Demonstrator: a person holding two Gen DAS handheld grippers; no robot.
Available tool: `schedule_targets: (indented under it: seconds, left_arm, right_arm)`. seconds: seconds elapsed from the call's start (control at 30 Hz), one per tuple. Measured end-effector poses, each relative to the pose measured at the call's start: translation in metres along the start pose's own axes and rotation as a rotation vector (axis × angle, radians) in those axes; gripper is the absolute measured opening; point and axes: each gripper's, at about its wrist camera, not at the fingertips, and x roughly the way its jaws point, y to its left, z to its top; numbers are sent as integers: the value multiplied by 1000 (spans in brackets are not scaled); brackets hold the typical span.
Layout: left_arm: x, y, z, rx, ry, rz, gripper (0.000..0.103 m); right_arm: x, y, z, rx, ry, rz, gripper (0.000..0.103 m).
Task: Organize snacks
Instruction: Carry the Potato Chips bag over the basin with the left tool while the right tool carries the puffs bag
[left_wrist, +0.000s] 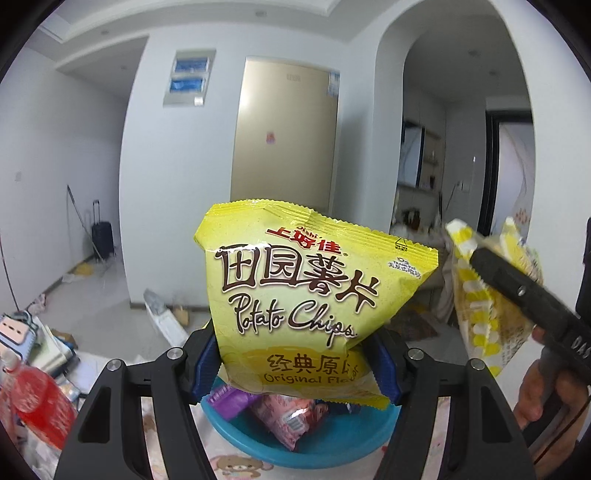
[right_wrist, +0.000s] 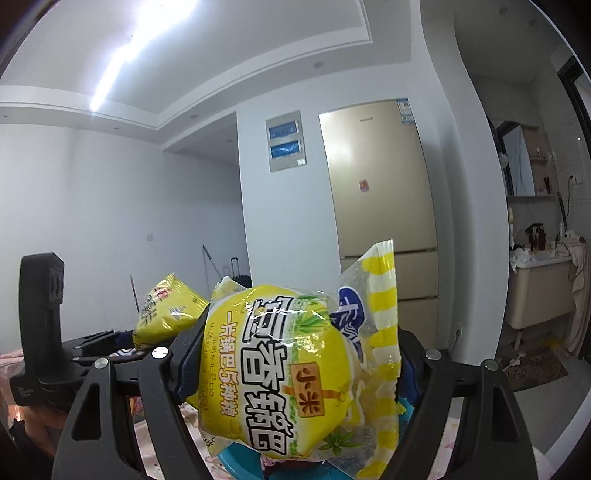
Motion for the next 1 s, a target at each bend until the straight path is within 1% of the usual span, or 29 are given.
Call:
schedule_targets:
  seconds: [0.17,0.27,0.43,0.57,0.6,0.7,0.8,0.9,1.0]
  left_arm:
    - [40,1,-19,-17,113,-32,71]
    - [55,0,-29,-20,162,-41,71]
    - [73,-3,-38,-37,200,-51,71]
    - [88,-6,-48,-50,221,-66,71]
    - [93,-7,-50,-47,225,-57,71]
    - [102,-9,-59,-29,234,-16,71]
    - [103,-6,-61,-41,228,8,71]
    - [91,3,-55,-76,181,-1,71]
    - [72,11,-42,-103,106,-6,71]
  right_arm:
    - [19,-20,-19,35,72,-25,80]
    - [28,-33,-30,69,107,-42,80]
    - [45,-46,-49,113,171,-48,80]
    - [54,-46,-60,111,207,-57,80]
    - [56,-45,-62,105,212,-61,80]
    - [62,-44,-65,81,227,-89,80]
    - [65,-47,-70,93,239,-87,80]
    - [65,-49,-72,97,241,-95,80]
    - [63,-52,-73,114,240,-89,80]
